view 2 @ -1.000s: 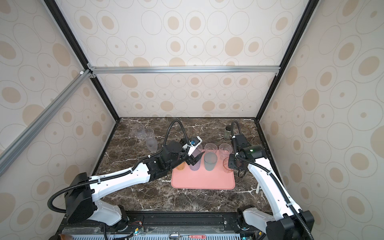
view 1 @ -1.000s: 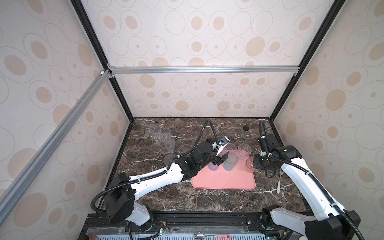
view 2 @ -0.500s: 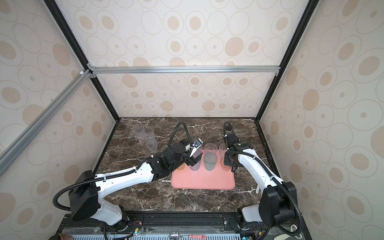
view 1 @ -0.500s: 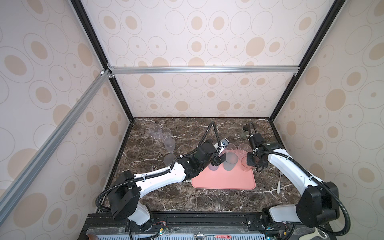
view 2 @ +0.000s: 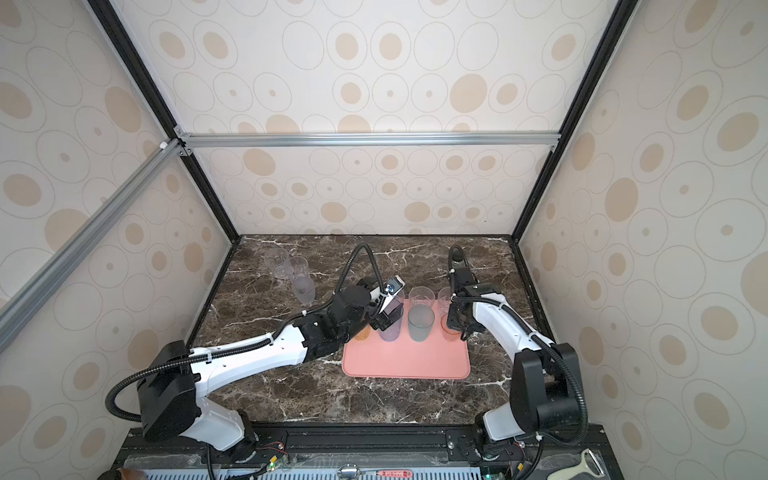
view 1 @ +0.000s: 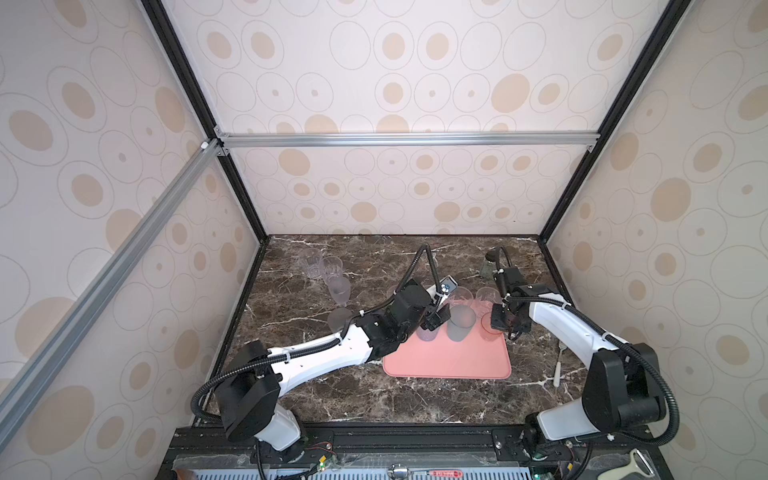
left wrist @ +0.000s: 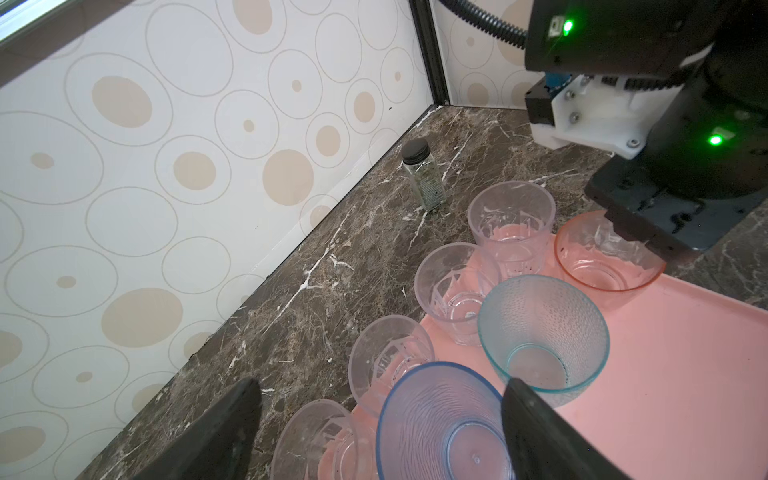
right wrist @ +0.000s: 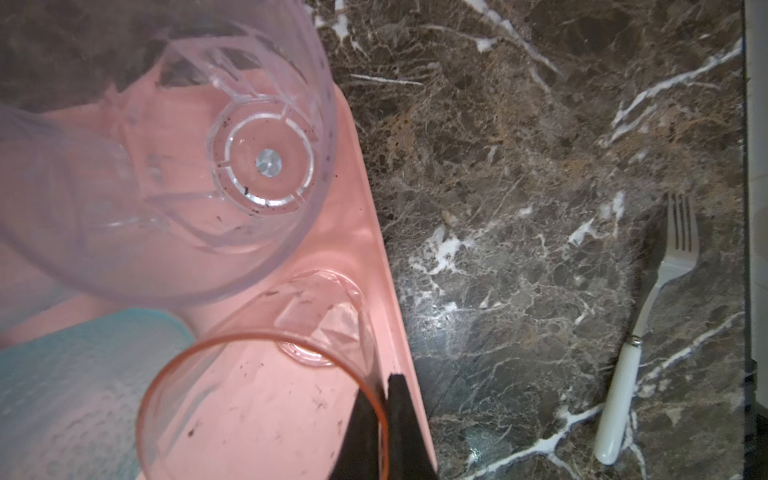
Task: Place the glasses into the tray
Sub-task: 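Lower the pink cup onto the tray and open the right gripper, then raise the right gripper off the pink cup while the left draws back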
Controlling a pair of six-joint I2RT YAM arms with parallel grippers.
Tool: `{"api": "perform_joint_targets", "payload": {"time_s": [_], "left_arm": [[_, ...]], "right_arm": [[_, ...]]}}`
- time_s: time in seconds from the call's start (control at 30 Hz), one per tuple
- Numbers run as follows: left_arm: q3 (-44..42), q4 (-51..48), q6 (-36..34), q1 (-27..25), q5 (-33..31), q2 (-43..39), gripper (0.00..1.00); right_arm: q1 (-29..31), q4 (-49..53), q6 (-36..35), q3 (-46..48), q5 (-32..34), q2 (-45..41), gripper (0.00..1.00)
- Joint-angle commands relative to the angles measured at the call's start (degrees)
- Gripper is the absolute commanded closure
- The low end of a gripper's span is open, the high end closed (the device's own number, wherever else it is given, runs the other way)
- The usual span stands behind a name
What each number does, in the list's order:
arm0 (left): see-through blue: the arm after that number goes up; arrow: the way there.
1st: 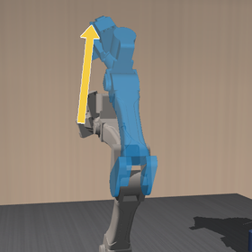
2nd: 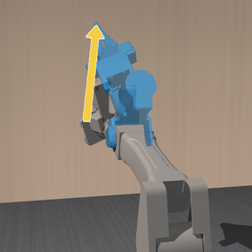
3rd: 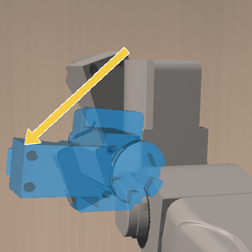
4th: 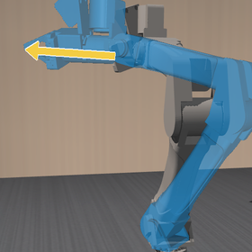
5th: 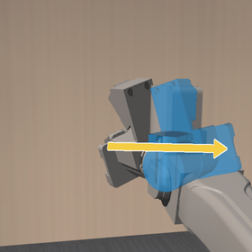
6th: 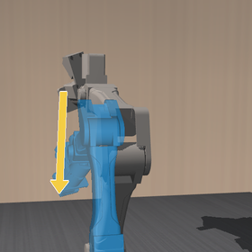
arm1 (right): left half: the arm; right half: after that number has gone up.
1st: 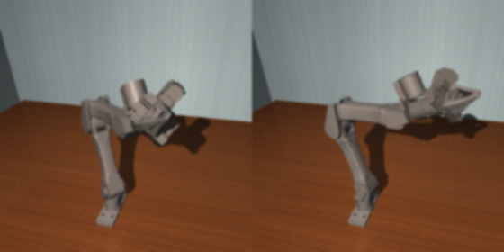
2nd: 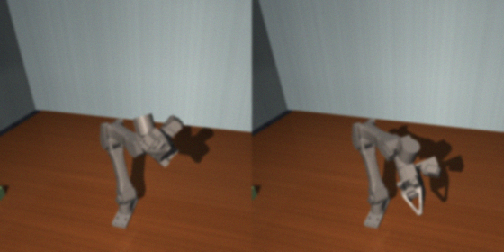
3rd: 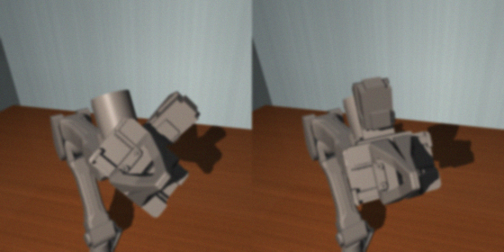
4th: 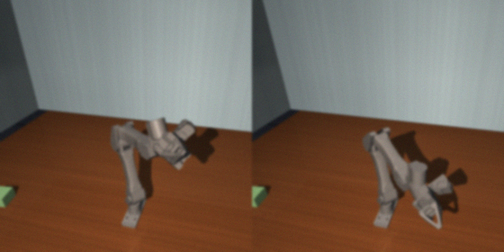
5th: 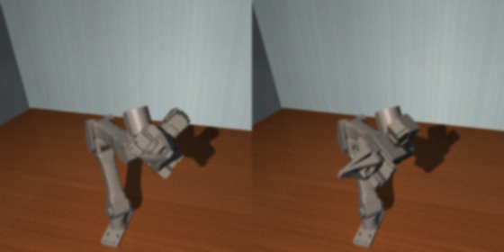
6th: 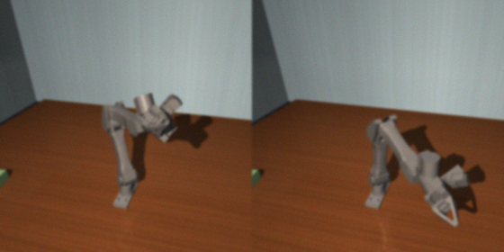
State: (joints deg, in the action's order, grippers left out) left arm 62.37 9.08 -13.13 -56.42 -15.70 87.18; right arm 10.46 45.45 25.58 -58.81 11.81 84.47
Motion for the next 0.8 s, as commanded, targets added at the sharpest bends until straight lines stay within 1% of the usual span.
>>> {"api": "perform_joint_targets", "payload": {"time_s": [0.0, 0.37, 0.67, 0.77], "left_arm": [[1.26, 0.22, -1.46, -0.38, -0.91, 0.53, 0.09], [1.35, 0.17, -1.81, -0.21, -1.08, 0.20, 0.09], [1.92, 0.41, -1.21, -0.14, -0.82, 0.10, 0.09], [2.29, 0.07, -0.10, 0.04, -1.03, 0.10, 0.09]], "right_arm": [[-0.39, -0.74, -0.53, 0.36, -0.49, 0.91, 1.00], [-0.66, -0.75, -0.56, 0.08, -1.09, 2.41, 0.99], [-0.61, 1.16, -1.04, -0.94, -0.77, 1.40, 0.83], [-0.66, 3.47, -1.11, -2.65, -1.02, 0.43, 0.80]]}}
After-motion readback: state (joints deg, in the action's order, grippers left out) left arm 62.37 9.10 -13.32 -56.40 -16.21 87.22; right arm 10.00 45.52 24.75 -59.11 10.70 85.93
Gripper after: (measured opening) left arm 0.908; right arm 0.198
